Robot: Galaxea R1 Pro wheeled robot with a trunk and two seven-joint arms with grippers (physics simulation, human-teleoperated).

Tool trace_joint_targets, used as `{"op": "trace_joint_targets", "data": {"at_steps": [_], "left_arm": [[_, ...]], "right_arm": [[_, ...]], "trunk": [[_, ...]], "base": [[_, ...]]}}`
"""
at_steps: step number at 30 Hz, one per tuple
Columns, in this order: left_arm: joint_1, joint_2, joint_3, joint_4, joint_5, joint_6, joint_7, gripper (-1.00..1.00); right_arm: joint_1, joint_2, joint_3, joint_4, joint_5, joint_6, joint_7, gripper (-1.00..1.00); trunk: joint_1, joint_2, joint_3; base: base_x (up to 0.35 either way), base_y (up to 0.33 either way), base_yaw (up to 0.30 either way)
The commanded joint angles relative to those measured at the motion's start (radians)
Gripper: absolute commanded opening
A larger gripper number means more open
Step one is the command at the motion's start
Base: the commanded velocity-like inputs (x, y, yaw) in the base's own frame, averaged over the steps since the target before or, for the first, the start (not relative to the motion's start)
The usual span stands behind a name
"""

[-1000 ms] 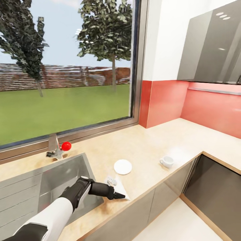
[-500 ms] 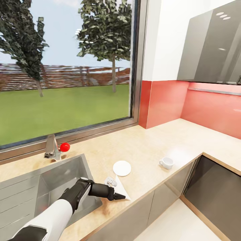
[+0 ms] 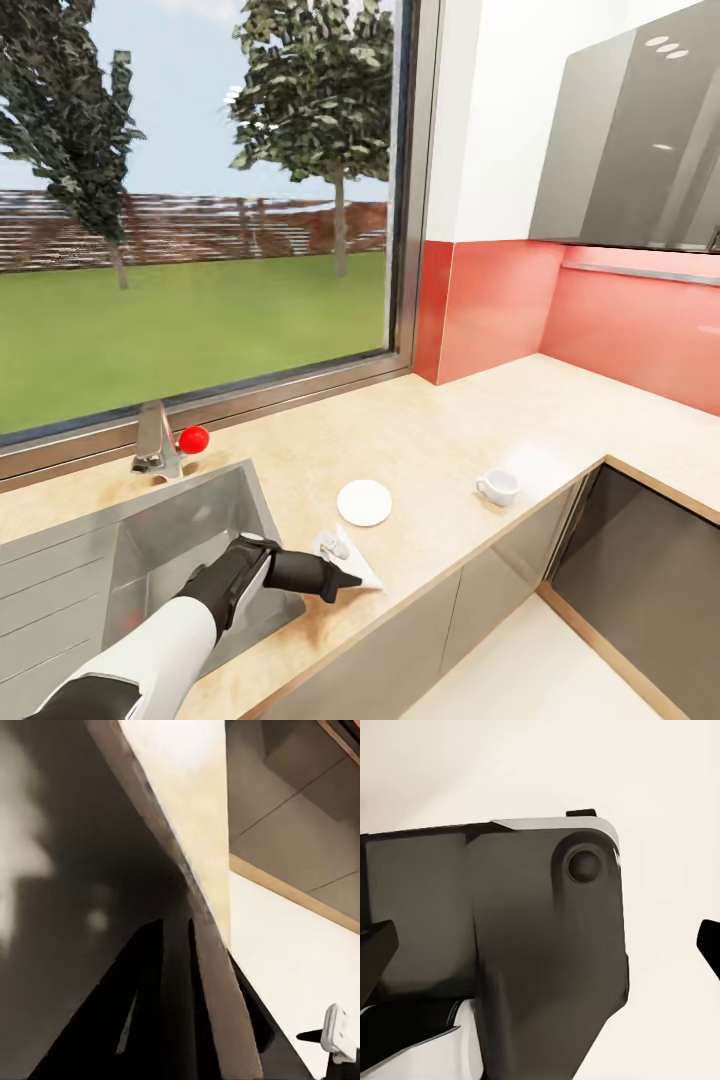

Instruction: Set up a coffee station on the kitchen countertop: keep the coffee maker on the countertop, move the bottle of coffee from the kitchen shelf to the counter next to the coffee maker, place a paper coffee filter on top of the coffee maker, put the saucer next to the coffee maker with the coffee cup on the saucer, and place the electric kettle next to the coffee maker.

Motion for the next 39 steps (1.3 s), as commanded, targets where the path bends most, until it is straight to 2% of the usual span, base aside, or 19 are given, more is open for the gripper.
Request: {"op": "trace_joint_targets", "data": {"at_steps": [1,19,29,31,39], "left_arm": [[0.0,0.0,-0.004,0.0,-0.023,0.004,-0.004,-1.0],[0.0,0.003,-0.007,-0.015,-0.019,0.007,-0.011,-1.0],[-0.015,-0.002,0.001,-0.039,-0.015,0.025,-0.053,-1.0],[-0.017,-0.004,0.002,-0.068,-0.014,0.043,-0.055,-1.0],[-0.019,-0.004,0.002,-0.329,-0.012,0.268,-0.056,-1.0]], "right_arm": [[0.0,0.001,-0.007,0.0,0.0,-0.003,0.0,1.0],[0.0,0.001,-0.007,0.0,0.0,-0.003,0.0,1.0],[0.0,0.001,-0.007,0.0,0.0,-0.003,0.0,1.0],[0.0,0.001,-0.006,0.0,0.0,-0.003,0.0,1.0],[0.0,0.001,-0.004,0.0,0.0,-0.003,0.0,1.0]], "trunk": [[0.001,-0.002,-0.003],[0.001,-0.002,-0.003],[0.001,-0.002,-0.003],[0.001,-0.002,-0.003],[0.001,-0.002,-0.003]], "base": [[0.0,0.0,0.0],[0.0,0.0,0.0],[0.0,0.0,0.0],[0.0,0.0,0.0],[0.0,0.0,0.0]]}}
